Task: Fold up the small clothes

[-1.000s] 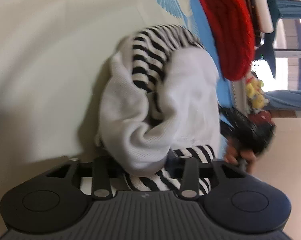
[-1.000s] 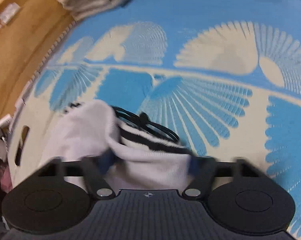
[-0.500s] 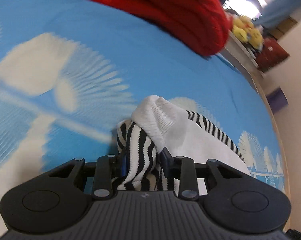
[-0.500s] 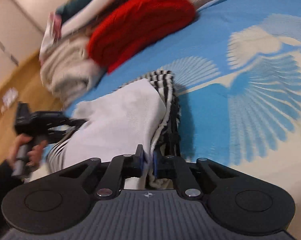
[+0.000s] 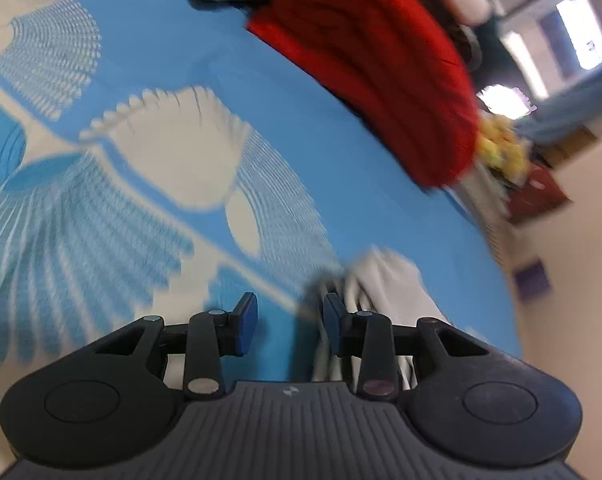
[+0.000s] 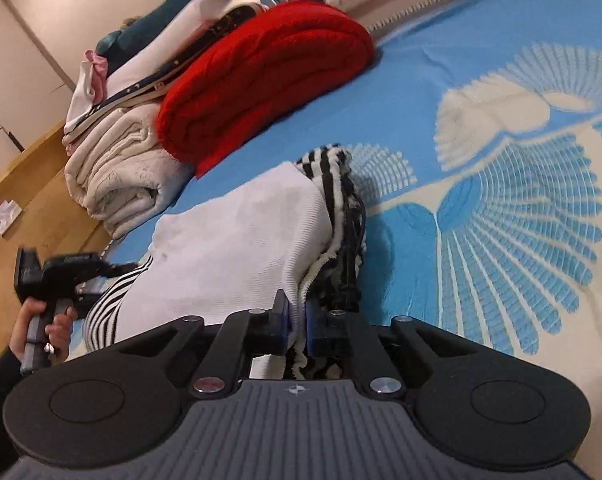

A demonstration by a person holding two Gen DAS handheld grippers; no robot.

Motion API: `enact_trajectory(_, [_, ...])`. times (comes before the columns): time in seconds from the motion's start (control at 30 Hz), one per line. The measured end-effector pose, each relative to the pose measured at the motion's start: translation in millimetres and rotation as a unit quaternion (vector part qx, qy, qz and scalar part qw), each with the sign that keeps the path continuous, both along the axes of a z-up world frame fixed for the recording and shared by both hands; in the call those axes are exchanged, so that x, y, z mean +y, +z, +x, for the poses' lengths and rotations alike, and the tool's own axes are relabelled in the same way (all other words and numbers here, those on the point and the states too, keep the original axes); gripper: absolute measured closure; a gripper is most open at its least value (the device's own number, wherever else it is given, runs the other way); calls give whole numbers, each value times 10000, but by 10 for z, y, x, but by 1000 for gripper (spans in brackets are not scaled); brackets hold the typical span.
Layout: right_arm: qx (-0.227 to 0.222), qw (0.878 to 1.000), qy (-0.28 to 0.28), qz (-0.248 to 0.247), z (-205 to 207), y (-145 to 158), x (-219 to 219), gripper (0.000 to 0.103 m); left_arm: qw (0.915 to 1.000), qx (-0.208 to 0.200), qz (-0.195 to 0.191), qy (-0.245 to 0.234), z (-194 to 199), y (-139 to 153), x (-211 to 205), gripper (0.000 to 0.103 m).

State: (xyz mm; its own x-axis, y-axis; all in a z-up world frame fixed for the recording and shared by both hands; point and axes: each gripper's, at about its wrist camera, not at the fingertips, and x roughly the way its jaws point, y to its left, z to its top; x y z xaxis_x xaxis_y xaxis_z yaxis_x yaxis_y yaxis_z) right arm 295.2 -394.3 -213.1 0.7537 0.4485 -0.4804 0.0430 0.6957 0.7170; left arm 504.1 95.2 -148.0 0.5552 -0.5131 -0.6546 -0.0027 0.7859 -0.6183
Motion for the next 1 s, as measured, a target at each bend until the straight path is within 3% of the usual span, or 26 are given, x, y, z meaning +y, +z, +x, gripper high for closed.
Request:
enact_trajectory(0.03, [74,9997,-20,221,-44,3,-46,82,9998,-120,-11,-160,-145,42,20,63])
enact_trajectory(0.1, [43,9981,-2,611,-176,18,-104,44,9981,-263,-198,-519,-478,93,15,48])
enact_trajectory(0.17, [17,9974,173,694,-250,26,-69,28,9949,-261,-529,-823,-691,74,-53,35])
enact_trajectory(0.2, [25,9973,335,655,-251,16,-26,25,9933,-215,-645,-935,-753,49,-106,27])
enact_trajectory(0.23, [64,9972,485,564,-228,4,34,24,9927,-216,-674,-973,-785,17,-172,23])
enact_trajectory(0.3, [147,9979,577,255,-174,-49,173,27,9936,-269,-344,-1039,-759,-47,-338,24])
enact_trajectory(0.33, [121,9978,655,32,-155,-68,244,36,9944,-285,-190,-1004,-736,-81,-414,38])
enact_trajectory(0.37, [85,9972,681,-284,-136,-72,310,69,9938,-284,-281,-1041,-730,-135,-451,45])
enact_trajectory(0.43, [-33,9966,711,-405,-118,-73,337,80,9942,-255,-250,-1013,-778,-151,-471,49])
enact_trajectory(0.67, [-56,9974,646,-307,-64,-138,199,81,9923,-212,-138,-1211,-835,-153,-474,49])
enact_trajectory(0.87, [-54,9972,630,-388,-150,-129,229,81,9940,-234,69,-1065,-887,-186,-417,25])
enact_trajectory(0.93, [48,9967,636,-509,-159,-44,230,73,9938,-252,343,-1031,-931,-95,-431,15])
enact_trajectory(1.0, [295,9943,713,-736,-220,143,236,50,9885,-492,676,-1262,-1025,91,-472,12])
